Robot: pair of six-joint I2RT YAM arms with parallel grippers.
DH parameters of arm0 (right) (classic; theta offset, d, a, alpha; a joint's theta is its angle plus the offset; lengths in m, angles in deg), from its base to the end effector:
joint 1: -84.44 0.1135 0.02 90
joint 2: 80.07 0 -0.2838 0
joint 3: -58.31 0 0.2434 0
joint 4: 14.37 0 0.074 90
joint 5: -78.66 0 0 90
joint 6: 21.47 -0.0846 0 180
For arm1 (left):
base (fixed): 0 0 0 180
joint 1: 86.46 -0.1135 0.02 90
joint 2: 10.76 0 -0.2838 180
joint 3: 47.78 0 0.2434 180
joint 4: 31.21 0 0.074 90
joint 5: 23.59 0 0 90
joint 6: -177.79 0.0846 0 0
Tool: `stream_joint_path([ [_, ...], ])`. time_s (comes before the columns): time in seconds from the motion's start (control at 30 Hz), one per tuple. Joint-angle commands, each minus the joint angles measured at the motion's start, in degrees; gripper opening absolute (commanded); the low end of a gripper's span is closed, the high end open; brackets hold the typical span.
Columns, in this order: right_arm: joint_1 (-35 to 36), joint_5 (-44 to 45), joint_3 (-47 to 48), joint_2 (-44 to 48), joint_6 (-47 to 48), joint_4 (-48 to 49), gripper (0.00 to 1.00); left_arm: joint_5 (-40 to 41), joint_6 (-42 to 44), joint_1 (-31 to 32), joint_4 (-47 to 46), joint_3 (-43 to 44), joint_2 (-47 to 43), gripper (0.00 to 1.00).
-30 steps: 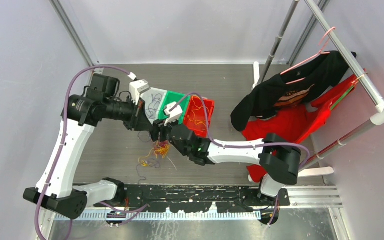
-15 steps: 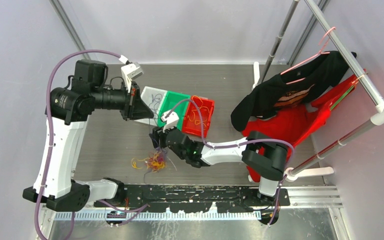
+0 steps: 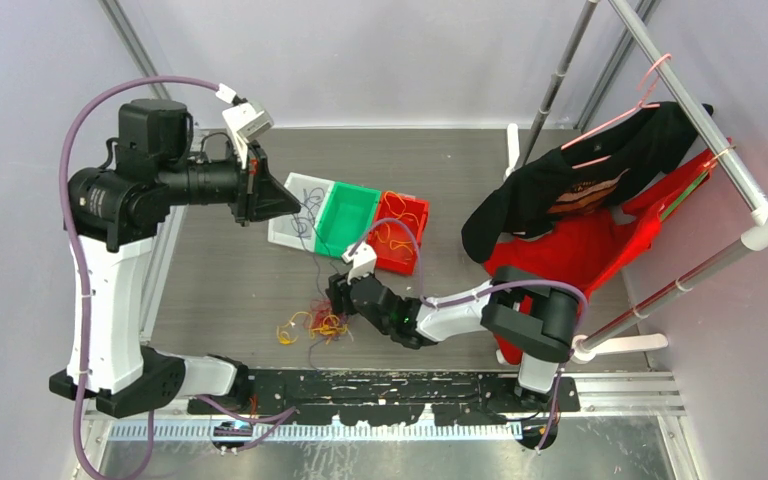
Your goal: Untangle the cables
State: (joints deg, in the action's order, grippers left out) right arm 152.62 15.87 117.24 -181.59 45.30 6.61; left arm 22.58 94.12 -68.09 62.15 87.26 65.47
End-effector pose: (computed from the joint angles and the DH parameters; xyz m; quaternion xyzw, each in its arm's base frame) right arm 0.1826 0.3520 0.1719 -0.1852 0.7934 0.2551 0.5207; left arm 0.1616 -0.1154 0.5208 0.3453 0.7651 -0.3738 0.3946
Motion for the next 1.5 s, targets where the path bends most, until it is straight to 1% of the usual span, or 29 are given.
stream_joint_path([
  [0.0, 0.3, 2.5, -2.5, 4.9, -1.4, 4.9, 0.62, 2.0, 1.1, 0.0, 0.0, 4.3, -0.5, 0.0],
  [0.23, 0.3, 4.4, -6.9, 8.1, -1.5, 5.7, 0.61, 8.1, 2.3, 0.0, -2.4, 10.0, 0.3, 0.0],
  [0.33, 0.3, 5.0, -8.1, 9.2, -1.3, 5.6, 0.61, 9.2, 3.2, 0.0, -2.7, 12.0, 0.5, 0.0],
  [0.43, 0.3, 5.2, -8.4, 10.8, -0.8, 5.1, 0.61, 9.6, 4.0, 0.0, -2.6, 12.0, 0.4, 0.0],
  [0.57, 0.3, 5.1, -7.8, 14.4, 1.2, 2.4, 0.62, 10.7, 5.2, 0.0, -2.6, 12.0, 0.1, 0.0],
  [0.73, 0.2, 5.3, -6.1, 20.8, 5.3, -2.9, 0.66, 15.1, 6.7, 0.0, -6.1, 12.3, -0.9, 0.0],
  [0.83, 0.2, 2.6, -4.6, 25.1, 8.1, -4.8, 0.68, 14.7, 6.9, 0.0, -5.8, 12.1, -0.9, 0.0],
  [0.9, 0.2, -1.9, -2.8, 26.3, 10.1, -6.7, 0.69, 13.9, 6.9, 0.0, -5.8, 11.5, -1.0, 0.0],
  [1.03, 0.3, -13.6, 2.3, 24.5, 12.6, -7.7, 0.7, 12.8, 6.3, 0.1, -6.2, 10.9, -0.8, 0.0],
  [1.23, 0.6, -25.5, 9.3, 19.8, 12.4, -9.4, 0.68, 13.2, 6.5, 0.0, -5.8, 12.1, -0.4, 0.0],
  [1.37, 0.6, -25.4, 12.0, 15.9, 13.0, -9.1, 0.66, 13.4, 7.0, 0.0, -5.6, 13.1, 0.0, 0.0],
  [1.47, 0.6, -23.3, 15.4, 11.8, 13.7, -9.3, 0.64, 13.9, 7.0, 0.0, -6.3, 13.9, 0.3, 0.0],
])
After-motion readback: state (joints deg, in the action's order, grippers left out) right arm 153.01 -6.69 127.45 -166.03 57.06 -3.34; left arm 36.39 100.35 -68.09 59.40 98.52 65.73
